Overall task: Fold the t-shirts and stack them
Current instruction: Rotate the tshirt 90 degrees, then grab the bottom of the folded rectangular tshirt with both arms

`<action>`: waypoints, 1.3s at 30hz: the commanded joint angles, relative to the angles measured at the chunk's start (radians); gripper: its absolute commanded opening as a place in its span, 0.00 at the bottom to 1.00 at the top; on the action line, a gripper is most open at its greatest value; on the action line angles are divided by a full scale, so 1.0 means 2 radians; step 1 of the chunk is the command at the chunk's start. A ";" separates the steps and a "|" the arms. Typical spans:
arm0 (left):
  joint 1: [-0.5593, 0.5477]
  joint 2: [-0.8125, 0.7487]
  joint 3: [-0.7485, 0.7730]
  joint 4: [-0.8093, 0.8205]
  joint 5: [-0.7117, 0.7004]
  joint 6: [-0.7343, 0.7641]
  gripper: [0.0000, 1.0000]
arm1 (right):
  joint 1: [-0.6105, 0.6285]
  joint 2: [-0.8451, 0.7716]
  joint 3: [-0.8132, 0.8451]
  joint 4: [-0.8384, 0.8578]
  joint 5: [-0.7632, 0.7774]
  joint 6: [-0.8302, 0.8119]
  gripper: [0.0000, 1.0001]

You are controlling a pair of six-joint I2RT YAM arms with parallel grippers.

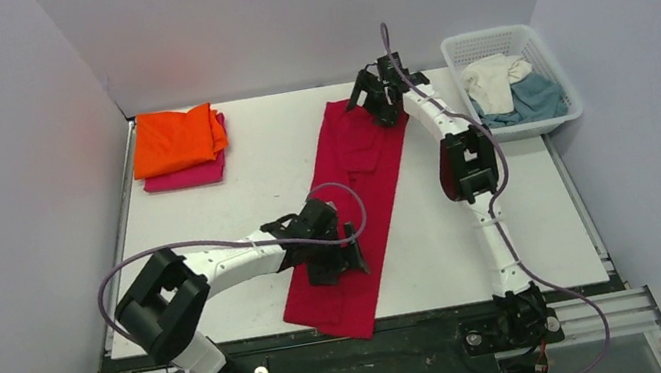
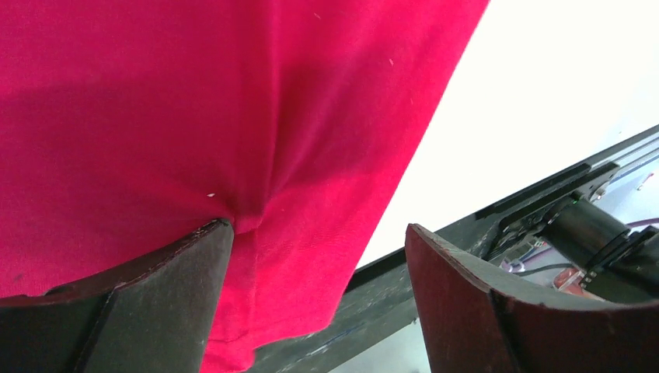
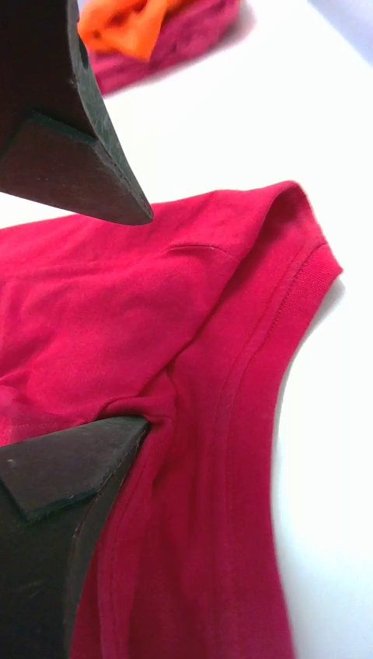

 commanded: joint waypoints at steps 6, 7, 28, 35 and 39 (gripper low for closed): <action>-0.032 0.056 0.091 -0.043 -0.073 -0.059 0.93 | 0.021 0.097 0.070 0.249 0.023 0.178 0.91; -0.032 0.052 0.091 -0.044 -0.075 -0.060 0.93 | 0.021 0.102 0.079 0.252 0.030 0.180 0.92; 0.059 -0.241 -0.052 -0.182 -0.150 0.025 0.93 | 0.068 -0.377 -0.307 0.023 0.179 -0.072 0.96; 0.087 -0.284 -0.146 -0.095 -0.053 0.042 0.89 | 0.165 -0.582 -0.614 0.007 0.230 0.034 0.90; 0.087 -0.277 -0.164 -0.079 -0.054 0.045 0.84 | 0.236 -0.663 -0.745 0.043 0.184 0.088 0.89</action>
